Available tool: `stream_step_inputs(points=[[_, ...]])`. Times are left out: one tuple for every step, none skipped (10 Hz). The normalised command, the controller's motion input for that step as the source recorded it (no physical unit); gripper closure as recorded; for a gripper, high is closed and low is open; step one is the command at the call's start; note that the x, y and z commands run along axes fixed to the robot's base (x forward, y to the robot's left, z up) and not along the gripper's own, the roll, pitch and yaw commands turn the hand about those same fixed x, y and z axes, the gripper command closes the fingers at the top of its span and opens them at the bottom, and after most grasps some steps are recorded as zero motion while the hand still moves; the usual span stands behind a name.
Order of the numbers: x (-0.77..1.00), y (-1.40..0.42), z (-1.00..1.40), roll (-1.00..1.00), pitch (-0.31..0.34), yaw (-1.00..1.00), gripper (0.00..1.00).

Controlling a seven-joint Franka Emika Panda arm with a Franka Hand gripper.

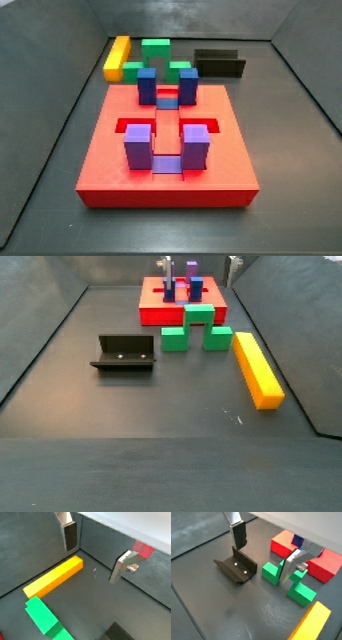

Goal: Pick up the yellow object. Move up. Move to above the board. Insert the yellow object.
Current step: Pick up the yellow object.

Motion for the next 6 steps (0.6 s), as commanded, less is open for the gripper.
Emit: stream_step_inputs(points=[[0.0,0.0,0.0,0.0,0.0,0.0,0.0],[0.0,0.0,-0.04,-0.02,-0.03,0.0,0.0],[-0.18,-0.01,-0.24,-0.02,-0.061,-0.03,0.0],[-0.22,-0.16,-0.34,0.0,-0.097,0.0,0.0],[-0.21,-0.16,-0.39,0.0,-0.11,0.0,0.0],[-0.42,0.0,-0.35,-0.06,-0.174,-0.03,0.0]])
